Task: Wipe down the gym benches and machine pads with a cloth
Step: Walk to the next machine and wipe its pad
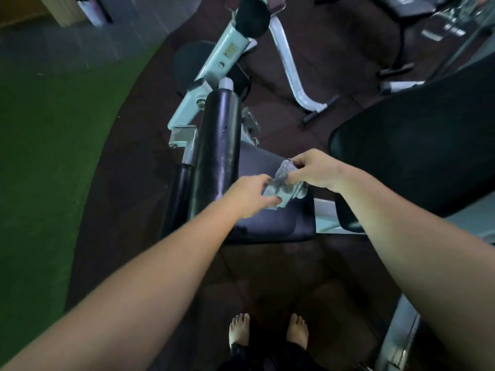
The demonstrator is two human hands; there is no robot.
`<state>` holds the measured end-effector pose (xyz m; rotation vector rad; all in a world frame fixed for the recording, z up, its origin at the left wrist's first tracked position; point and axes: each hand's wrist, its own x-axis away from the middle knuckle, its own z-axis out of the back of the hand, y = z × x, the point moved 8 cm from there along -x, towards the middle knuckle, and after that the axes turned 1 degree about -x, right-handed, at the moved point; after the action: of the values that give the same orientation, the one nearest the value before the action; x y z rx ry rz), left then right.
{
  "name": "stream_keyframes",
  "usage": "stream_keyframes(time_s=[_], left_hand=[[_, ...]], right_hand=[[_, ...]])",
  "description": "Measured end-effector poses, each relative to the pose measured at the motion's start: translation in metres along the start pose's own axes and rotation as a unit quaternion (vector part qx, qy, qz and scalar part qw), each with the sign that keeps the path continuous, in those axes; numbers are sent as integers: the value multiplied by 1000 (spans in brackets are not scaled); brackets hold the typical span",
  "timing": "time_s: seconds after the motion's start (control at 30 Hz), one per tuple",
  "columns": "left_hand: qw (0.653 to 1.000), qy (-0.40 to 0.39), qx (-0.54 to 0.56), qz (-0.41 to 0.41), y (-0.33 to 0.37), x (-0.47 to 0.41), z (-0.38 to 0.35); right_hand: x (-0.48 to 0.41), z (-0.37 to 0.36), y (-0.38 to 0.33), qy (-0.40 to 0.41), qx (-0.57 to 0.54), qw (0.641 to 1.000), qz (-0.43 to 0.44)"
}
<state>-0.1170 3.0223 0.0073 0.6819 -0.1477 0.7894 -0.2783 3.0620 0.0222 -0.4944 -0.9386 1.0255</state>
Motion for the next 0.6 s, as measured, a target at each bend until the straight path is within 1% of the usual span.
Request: stream_keyframes(time_s=[0.07,0.1,0.17,0.23,0.27,0.33,0.37,0.43,0.5,0.6], left_hand=[[990,42,119,63,-3,9,-7],[982,61,159,81,-6,12,-11],[959,76,250,110,-9,20,-21],[923,77,354,132,-8,29,-30],[901,76,401,144,-4,33,-33],[854,76,484,174,4,41,-39],[832,77,516,189,6,43,-41],[803,76,553,207,11,50,-44],[786,71,575,215,15,57,-44],[762,62,603,228,19,65,-45]], right_hand=[[17,8,-12,2,-9,1000,23],[24,11,-18,9,10,999,41],[40,15,-29,63,112,988,87],[55,10,-35,125,199,962,137],[63,5,-36,137,202,957,156],[80,-8,-36,150,172,956,182],[88,-15,-37,149,173,955,188],[96,-27,-36,147,204,948,194],[99,-33,-30,134,195,956,173],[100,-40,-19,94,167,972,137]])
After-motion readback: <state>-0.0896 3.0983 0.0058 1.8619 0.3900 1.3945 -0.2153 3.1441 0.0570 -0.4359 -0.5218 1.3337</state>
